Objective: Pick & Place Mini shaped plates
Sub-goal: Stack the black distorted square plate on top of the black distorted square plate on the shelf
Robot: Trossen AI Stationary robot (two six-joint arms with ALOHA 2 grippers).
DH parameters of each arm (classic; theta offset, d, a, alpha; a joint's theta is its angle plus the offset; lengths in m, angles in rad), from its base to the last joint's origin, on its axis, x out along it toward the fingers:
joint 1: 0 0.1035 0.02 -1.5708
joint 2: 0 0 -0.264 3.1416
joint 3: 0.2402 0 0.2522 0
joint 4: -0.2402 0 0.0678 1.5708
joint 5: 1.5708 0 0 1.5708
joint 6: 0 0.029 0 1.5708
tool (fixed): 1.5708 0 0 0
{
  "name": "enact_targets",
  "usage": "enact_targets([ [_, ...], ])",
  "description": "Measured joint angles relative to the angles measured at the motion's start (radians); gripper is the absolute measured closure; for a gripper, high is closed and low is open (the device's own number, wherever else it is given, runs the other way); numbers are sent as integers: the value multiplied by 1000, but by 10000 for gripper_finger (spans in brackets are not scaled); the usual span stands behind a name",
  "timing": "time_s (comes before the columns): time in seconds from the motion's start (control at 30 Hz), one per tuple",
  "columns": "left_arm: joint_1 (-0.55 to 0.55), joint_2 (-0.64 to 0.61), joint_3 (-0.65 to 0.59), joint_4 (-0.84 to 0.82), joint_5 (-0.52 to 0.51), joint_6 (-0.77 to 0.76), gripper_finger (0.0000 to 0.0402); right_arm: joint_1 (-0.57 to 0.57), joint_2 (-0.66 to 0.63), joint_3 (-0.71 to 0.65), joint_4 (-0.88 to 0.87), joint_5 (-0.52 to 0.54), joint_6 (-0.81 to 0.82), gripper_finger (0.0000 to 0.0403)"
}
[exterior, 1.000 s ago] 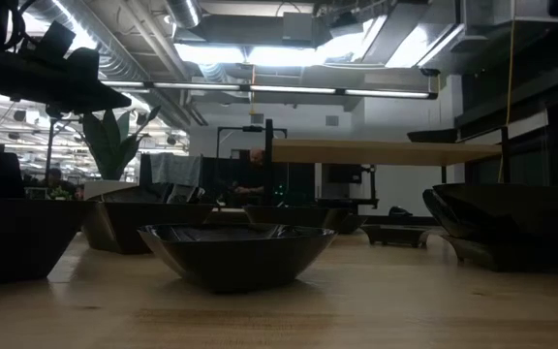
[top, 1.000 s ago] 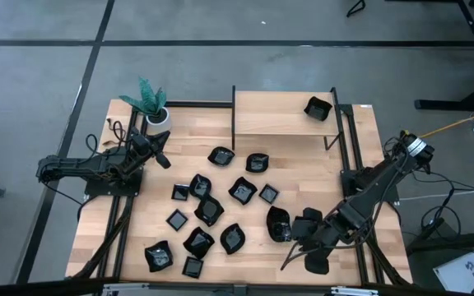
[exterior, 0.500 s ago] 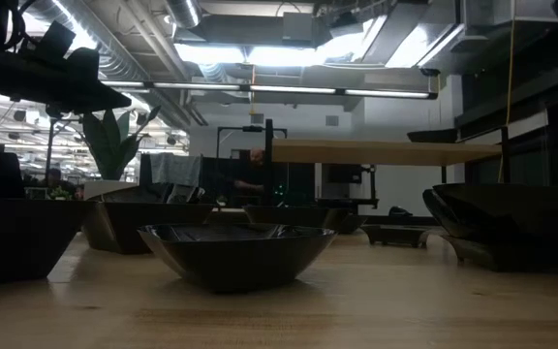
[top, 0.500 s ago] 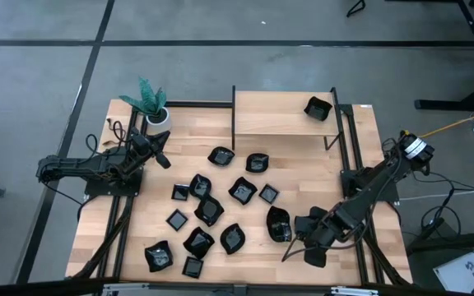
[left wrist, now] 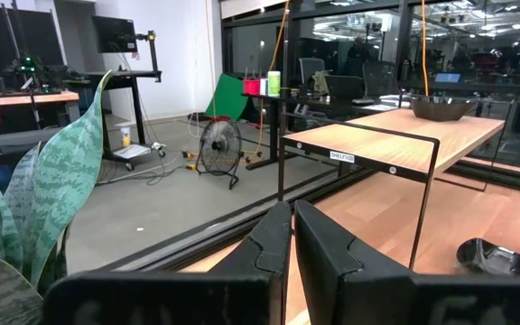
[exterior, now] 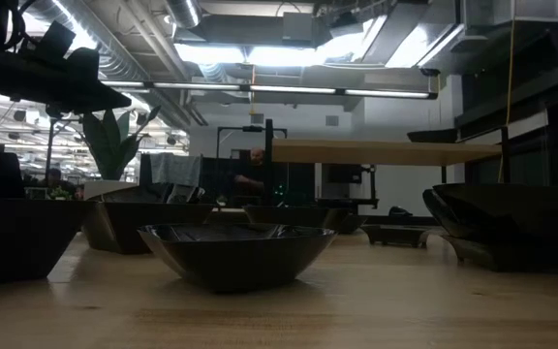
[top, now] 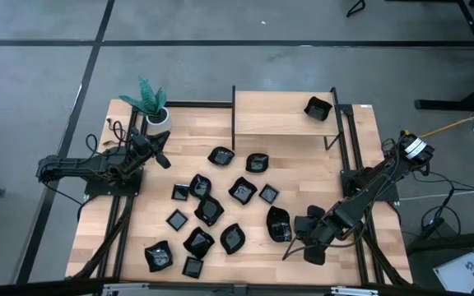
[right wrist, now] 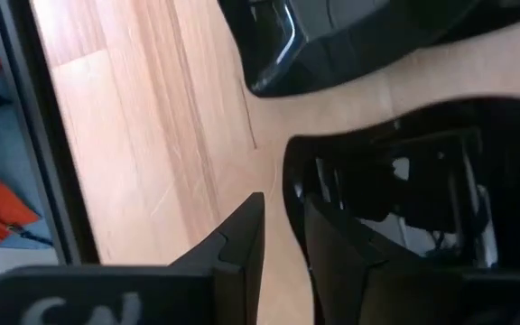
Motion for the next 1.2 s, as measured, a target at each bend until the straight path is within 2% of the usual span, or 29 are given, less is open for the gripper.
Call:
enact_targets([
  [0.23, 0, 0, 0, 0, 0, 0, 386, -1, 0, 34, -42, 18, -57, 320],
  [0.33, 0, 0, 0, 0, 0, 0, 386, -3, 0, 93, -146, 30, -88, 320],
  [0.57, 0, 0, 0, 0, 0, 0, 386, -3, 0, 158, -399, 172, -171, 320],
  [0.67, 0, 0, 0, 0, 0, 0, 386, -6, 0, 137, -410, 215, -222, 320],
  [0.8, 0, 0, 0, 0, 0, 0, 386, -31, 0, 112, -407, 214, -242, 320],
  [1.2, 0, 0, 0, 0, 0, 0, 386, -106, 0, 30, -284, 104, -232, 320],
])
